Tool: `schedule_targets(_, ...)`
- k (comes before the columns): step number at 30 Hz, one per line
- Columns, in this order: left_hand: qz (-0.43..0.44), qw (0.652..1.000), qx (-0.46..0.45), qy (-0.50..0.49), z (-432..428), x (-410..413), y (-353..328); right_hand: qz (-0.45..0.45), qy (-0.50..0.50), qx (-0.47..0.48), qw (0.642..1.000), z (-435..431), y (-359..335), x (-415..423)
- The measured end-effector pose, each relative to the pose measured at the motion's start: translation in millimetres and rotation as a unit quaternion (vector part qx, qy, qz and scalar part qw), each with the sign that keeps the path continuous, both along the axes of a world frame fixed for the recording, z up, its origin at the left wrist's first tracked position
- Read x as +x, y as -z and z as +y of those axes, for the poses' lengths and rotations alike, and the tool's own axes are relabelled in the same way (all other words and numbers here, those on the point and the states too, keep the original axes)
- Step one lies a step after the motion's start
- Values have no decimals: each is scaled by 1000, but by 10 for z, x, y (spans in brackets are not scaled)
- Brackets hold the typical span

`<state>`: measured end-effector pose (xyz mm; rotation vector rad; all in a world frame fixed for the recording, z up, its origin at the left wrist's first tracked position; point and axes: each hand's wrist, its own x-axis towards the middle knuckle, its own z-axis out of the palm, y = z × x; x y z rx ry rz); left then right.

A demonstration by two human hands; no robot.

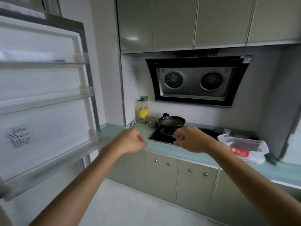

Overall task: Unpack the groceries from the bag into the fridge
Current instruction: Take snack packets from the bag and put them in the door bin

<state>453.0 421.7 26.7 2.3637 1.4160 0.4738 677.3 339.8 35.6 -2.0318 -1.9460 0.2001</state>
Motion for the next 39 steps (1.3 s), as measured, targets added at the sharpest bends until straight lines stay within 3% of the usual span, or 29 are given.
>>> schedule_targets(8, 9, 995, -7, 100, -47, 1933, 190, 16, 107, 18, 994, -498, 167, 1811)
schedule_targets(14, 22, 985, -31, 168, 0, 2995, 383, -19, 168, 31, 985, -723, 472, 2761)
schedule_targets(19, 30, 974, -41, 220, 167, 3836, 606, 22, 220, 10, 975, -760, 695, 3401)
schedule_targets(31, 28, 948, -55, 313, 1270, 5543, 1141, 77, 316, -36, 945, 140, 1237, 4851)
schedule_targets(39, 52, 930, -116, 345, 1873, 6337, 1723, 108, 345, -51, 931, 660, 1716, 5603)
